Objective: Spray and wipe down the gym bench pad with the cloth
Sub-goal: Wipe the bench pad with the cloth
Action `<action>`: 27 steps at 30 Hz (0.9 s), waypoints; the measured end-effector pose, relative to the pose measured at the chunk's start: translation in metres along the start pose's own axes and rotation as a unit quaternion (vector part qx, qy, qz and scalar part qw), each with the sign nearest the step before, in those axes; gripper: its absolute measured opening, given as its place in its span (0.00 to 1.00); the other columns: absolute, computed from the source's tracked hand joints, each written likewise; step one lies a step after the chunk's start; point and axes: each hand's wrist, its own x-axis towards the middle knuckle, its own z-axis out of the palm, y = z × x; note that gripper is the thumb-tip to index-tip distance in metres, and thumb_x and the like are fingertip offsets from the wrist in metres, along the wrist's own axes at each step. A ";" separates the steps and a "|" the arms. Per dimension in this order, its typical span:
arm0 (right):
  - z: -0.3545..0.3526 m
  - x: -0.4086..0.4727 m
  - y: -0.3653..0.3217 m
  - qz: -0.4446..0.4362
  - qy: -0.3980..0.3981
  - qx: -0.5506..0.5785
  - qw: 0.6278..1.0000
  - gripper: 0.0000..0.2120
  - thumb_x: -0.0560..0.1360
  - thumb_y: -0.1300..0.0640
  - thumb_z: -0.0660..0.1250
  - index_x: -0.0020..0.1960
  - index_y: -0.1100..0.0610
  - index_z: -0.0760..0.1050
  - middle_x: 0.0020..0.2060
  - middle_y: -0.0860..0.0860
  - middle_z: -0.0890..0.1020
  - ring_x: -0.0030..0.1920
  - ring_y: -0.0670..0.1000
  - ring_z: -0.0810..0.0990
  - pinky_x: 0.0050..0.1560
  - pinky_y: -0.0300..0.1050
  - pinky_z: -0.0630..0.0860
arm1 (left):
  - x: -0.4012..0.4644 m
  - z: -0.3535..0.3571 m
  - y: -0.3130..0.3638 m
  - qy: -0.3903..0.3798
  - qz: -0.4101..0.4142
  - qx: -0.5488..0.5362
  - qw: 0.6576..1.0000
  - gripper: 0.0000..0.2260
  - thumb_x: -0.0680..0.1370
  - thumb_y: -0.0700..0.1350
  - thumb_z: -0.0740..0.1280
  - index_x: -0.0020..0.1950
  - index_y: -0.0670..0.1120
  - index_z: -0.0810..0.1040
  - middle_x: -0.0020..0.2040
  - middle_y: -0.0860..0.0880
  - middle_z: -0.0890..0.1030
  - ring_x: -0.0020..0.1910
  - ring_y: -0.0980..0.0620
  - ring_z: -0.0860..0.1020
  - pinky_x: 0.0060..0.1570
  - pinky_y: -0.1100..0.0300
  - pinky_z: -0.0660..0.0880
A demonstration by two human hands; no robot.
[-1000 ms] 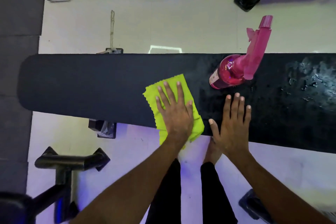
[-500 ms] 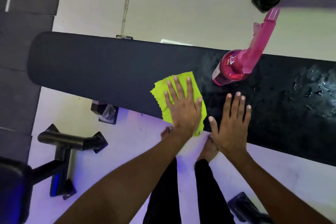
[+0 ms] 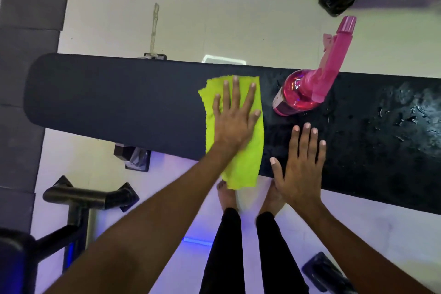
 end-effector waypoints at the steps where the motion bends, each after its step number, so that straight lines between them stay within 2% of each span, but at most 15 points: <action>1: 0.001 0.000 0.000 -0.001 0.000 -0.002 1.000 0.42 0.82 0.37 0.52 0.86 0.61 0.45 0.86 0.61 0.48 0.86 0.63 0.49 0.84 0.67 0.50 | 0.023 -0.008 -0.016 -0.001 0.046 0.014 0.999 0.28 0.86 0.61 0.47 0.86 0.57 0.46 0.87 0.45 0.45 0.86 0.41 0.45 0.82 0.40 0.50; 3: 0.001 0.000 0.001 -0.003 -0.003 -0.003 1.000 0.42 0.82 0.37 0.53 0.86 0.60 0.44 0.86 0.61 0.47 0.86 0.63 0.48 0.84 0.66 0.49 | 0.053 -0.019 -0.042 0.013 0.059 0.037 0.997 0.28 0.87 0.61 0.47 0.86 0.57 0.47 0.87 0.46 0.46 0.86 0.43 0.46 0.81 0.42 0.53; 5: -0.001 0.000 0.001 -0.002 -0.007 -0.002 1.000 0.42 0.82 0.37 0.53 0.86 0.60 0.45 0.86 0.61 0.47 0.86 0.63 0.48 0.84 0.66 0.50 | 0.051 -0.021 -0.051 0.023 0.015 0.029 0.999 0.28 0.87 0.60 0.47 0.86 0.56 0.46 0.87 0.45 0.45 0.86 0.43 0.45 0.82 0.43 0.51; 8: -0.004 0.000 -0.002 0.007 -0.012 -0.004 1.000 0.42 0.82 0.38 0.53 0.86 0.61 0.45 0.86 0.61 0.47 0.86 0.63 0.48 0.84 0.67 0.51 | 0.017 -0.013 -0.024 0.021 -0.081 -0.002 0.996 0.28 0.87 0.59 0.47 0.86 0.54 0.45 0.87 0.43 0.44 0.86 0.40 0.43 0.82 0.40 0.49; 10: -0.005 0.000 -0.003 0.013 -0.017 -0.006 1.000 0.42 0.82 0.38 0.53 0.86 0.61 0.45 0.86 0.62 0.48 0.86 0.63 0.49 0.83 0.67 0.52 | 0.008 -0.009 -0.001 0.013 -0.104 -0.018 0.994 0.29 0.87 0.60 0.47 0.86 0.53 0.44 0.86 0.41 0.44 0.85 0.38 0.42 0.82 0.38 0.47; 12: -0.004 0.000 -0.004 0.013 -0.017 -0.010 1.000 0.42 0.82 0.38 0.52 0.86 0.61 0.45 0.86 0.62 0.48 0.86 0.64 0.49 0.83 0.68 0.52 | 0.023 -0.013 0.005 0.002 -0.055 -0.024 0.998 0.30 0.87 0.61 0.47 0.86 0.53 0.45 0.86 0.41 0.44 0.85 0.37 0.42 0.82 0.38 0.45; 15: -0.003 -0.001 -0.004 0.010 -0.011 -0.009 1.000 0.41 0.82 0.38 0.52 0.86 0.61 0.46 0.86 0.61 0.48 0.86 0.63 0.49 0.84 0.67 0.51 | 0.054 -0.024 -0.014 -0.016 0.074 0.011 0.997 0.28 0.87 0.60 0.46 0.86 0.55 0.44 0.87 0.45 0.43 0.86 0.41 0.42 0.83 0.40 0.46; 17: -0.005 0.000 -0.005 0.012 -0.018 -0.010 1.000 0.41 0.83 0.38 0.51 0.86 0.60 0.46 0.86 0.61 0.48 0.86 0.63 0.48 0.84 0.67 0.51 | 0.061 -0.035 -0.024 -0.035 0.097 0.031 0.994 0.28 0.88 0.59 0.47 0.86 0.55 0.44 0.87 0.44 0.43 0.86 0.41 0.41 0.82 0.40 0.48; 19: -0.010 0.000 -0.007 0.015 -0.030 -0.006 0.999 0.40 0.83 0.38 0.51 0.86 0.60 0.46 0.86 0.61 0.48 0.86 0.62 0.48 0.84 0.66 0.51 | 0.054 -0.048 -0.026 -0.039 0.086 0.053 0.994 0.28 0.88 0.57 0.49 0.86 0.53 0.47 0.86 0.41 0.48 0.86 0.39 0.43 0.82 0.39 0.49; 21: -0.017 0.001 -0.009 0.019 -0.046 0.001 0.999 0.40 0.83 0.38 0.51 0.86 0.60 0.47 0.86 0.61 0.48 0.86 0.62 0.48 0.84 0.66 0.51 | 0.039 -0.066 -0.026 -0.029 0.073 0.048 0.996 0.26 0.88 0.53 0.51 0.85 0.50 0.55 0.85 0.40 0.57 0.86 0.40 0.47 0.81 0.41 0.51; 22: -0.020 0.001 -0.010 0.020 -0.058 0.004 0.998 0.40 0.82 0.38 0.51 0.86 0.60 0.47 0.86 0.61 0.48 0.86 0.62 0.48 0.84 0.66 0.51 | 0.030 -0.074 -0.026 -0.014 0.068 0.022 0.997 0.24 0.87 0.51 0.53 0.83 0.48 0.62 0.83 0.41 0.65 0.85 0.41 0.52 0.80 0.42 0.53; 24: -0.029 0.003 -0.010 0.020 -0.082 0.015 0.996 0.40 0.82 0.39 0.50 0.86 0.60 0.48 0.86 0.61 0.49 0.86 0.62 0.49 0.84 0.65 0.51 | 0.013 -0.093 -0.027 0.038 0.061 -0.072 0.995 0.18 0.86 0.46 0.59 0.74 0.45 0.77 0.71 0.43 0.80 0.82 0.43 0.64 0.77 0.44 0.58; 25: -0.034 0.005 -0.011 0.021 -0.093 0.021 0.995 0.40 0.81 0.39 0.50 0.86 0.60 0.49 0.86 0.61 0.50 0.86 0.62 0.50 0.84 0.65 0.52 | 0.006 -0.102 -0.025 0.062 0.055 -0.120 0.989 0.15 0.85 0.45 0.63 0.69 0.45 0.81 0.66 0.45 0.84 0.80 0.44 0.68 0.75 0.45 0.60; 27: -0.043 0.005 -0.010 0.038 -0.114 0.025 0.992 0.38 0.82 0.42 0.50 0.86 0.60 0.49 0.86 0.61 0.51 0.86 0.62 0.51 0.85 0.64 0.52 | -0.005 -0.120 -0.017 0.070 0.045 -0.185 0.979 0.14 0.83 0.47 0.67 0.67 0.45 0.82 0.63 0.46 0.85 0.77 0.44 0.72 0.72 0.47 0.63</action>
